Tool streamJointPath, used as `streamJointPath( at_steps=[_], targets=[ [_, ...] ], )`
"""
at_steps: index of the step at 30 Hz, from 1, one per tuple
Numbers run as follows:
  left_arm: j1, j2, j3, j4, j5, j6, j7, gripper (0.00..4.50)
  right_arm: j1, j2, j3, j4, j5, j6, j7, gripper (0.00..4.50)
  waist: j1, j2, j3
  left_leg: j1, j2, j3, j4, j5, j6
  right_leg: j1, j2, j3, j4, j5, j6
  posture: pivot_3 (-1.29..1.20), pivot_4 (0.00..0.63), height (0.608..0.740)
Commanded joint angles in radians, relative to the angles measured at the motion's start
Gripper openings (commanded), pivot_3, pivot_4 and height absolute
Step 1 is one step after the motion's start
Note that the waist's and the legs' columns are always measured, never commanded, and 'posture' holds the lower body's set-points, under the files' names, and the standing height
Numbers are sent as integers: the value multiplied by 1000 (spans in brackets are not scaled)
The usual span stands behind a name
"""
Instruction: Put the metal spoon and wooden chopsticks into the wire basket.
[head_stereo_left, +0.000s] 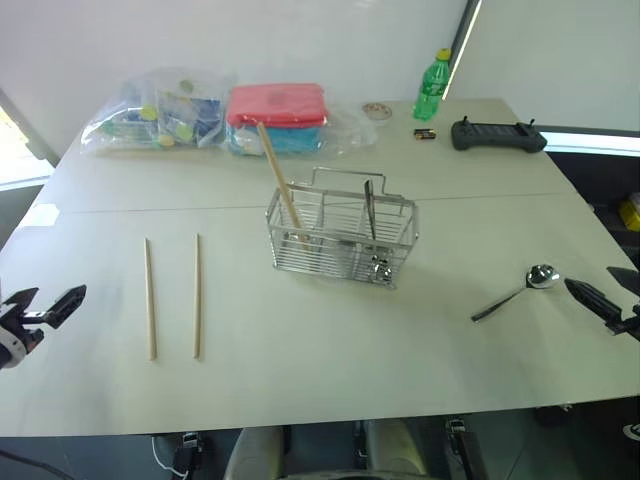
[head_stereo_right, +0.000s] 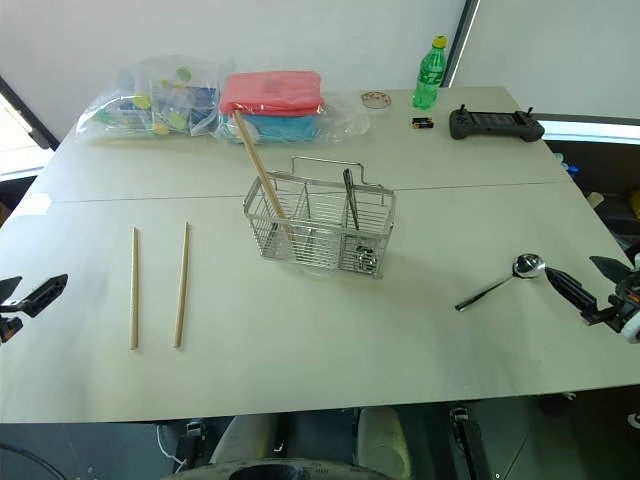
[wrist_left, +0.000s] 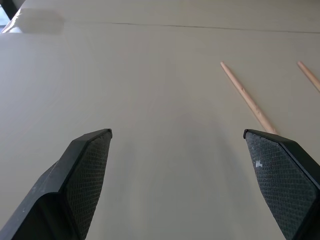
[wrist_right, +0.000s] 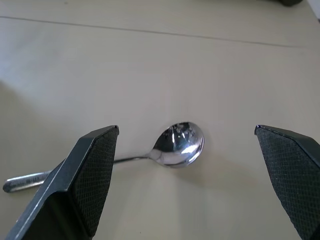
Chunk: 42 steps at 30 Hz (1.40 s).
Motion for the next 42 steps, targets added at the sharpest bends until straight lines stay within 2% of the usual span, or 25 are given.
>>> streamJointPath(
  at_steps=[1,23,32,36,40,42],
  targets=[
    [14,22,6,-30,2,-21,-19,4450,-10,-14,-26,-17,11,-6,4,4500,0,0,0,0,0,0,0,0,0,0,0,0,0,0,0,0,150,699],
    [-29,28,-14,-46,-26,42,-13,4450,1,-21,-41,-51,12,7,-3,4500,0,0,0,0,0,0,0,0,0,0,0,0,1,0,0,0,150,699],
    [-75,37,-48,-42,-25,52,-7,4450,3,-3,-36,-124,11,32,-59,4500,0,0,0,0,0,0,0,0,0,1,0,0,1,0,0,0,150,699],
    [-117,77,-72,-118,-76,119,-33,4450,-20,7,-6,-276,7,170,-214,4500,1,0,0,0,0,-1,0,0,0,1,1,0,2,0,0,0,150,699],
    [-221,132,-105,-274,-231,255,-69,4450,-98,16,13,-498,90,513,-436,4500,2,0,0,0,0,-2,1,0,0,0,1,0,2,0,0,0,150,699],
    [-268,153,-128,-324,-284,300,-81,4450,-137,9,13,-577,149,697,-502,4500,2,0,0,0,0,-3,1,0,0,0,1,0,2,0,-1,0,150,699]
  ],
)
